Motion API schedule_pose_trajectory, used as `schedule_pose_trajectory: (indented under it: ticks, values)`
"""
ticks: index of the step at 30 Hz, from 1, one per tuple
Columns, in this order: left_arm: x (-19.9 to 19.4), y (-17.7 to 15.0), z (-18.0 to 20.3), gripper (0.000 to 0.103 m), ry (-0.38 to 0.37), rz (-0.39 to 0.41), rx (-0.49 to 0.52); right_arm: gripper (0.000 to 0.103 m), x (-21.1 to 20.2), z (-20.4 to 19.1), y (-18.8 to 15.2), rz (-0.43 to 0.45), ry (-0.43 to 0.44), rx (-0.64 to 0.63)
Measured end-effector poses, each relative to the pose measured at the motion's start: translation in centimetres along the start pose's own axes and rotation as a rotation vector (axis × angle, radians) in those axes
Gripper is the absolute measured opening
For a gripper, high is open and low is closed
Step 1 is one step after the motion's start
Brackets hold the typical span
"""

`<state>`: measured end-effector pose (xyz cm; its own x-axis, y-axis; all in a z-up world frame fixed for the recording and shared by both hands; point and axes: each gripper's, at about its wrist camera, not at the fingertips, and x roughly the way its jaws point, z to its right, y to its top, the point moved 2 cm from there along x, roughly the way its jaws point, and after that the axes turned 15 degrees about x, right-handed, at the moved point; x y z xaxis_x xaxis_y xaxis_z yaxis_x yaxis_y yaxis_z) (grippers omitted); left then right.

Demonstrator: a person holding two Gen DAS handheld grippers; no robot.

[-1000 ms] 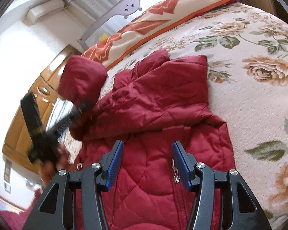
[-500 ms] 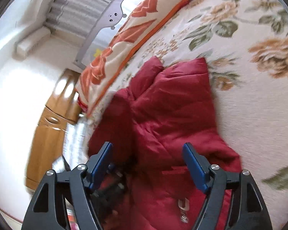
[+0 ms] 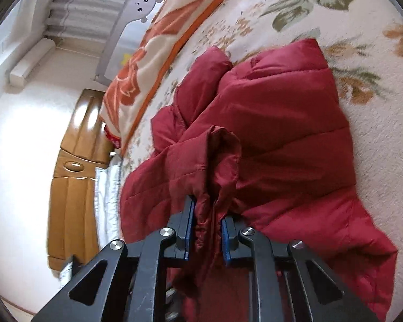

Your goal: Fold large clothes

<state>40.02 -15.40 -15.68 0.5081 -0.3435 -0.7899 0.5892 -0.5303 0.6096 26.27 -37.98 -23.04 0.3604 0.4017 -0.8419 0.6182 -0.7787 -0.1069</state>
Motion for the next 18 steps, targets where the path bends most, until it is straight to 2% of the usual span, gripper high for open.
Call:
schedule_pose_trajectory:
  ticks: [2, 5, 9, 12, 14, 18]
  values:
    - [-2.0, -0.2, -2.2, 0.038, 0.033, 0.039, -0.057, 0.012, -0.2, -0.2, 0.0, 0.007, -0.01, -0.025]
    - [-3.8, -0.6, -6.6, 0.038, 0.089, 0.056, -0.174, 0.01, -0.6, -0.9, -0.1, 0.019, -0.04, -0.074]
    - [-3.7, -2.0, -12.8, 0.038, 0.169, -0.004, -0.324, 0.01, -2.3, -3.1, -0.1, 0.045, -0.049, -0.164]
    - [-2.4, -3.5, -15.6, 0.038, 0.158, -0.063, -0.389, 0.008, -4.2, -4.5, 0.1, 0.066, -0.029, -0.221]
    - [-1.3, -4.2, -16.0, 0.038, 0.161, -0.101, -0.391, 0.008, -5.0, -4.8, 0.4, 0.081, -0.036, -0.26]
    - [0.2, -4.4, -16.2, 0.038, 0.139, -0.115, -0.4, 0.007, -3.5, -2.5, 1.1, 0.074, -0.134, -0.259]
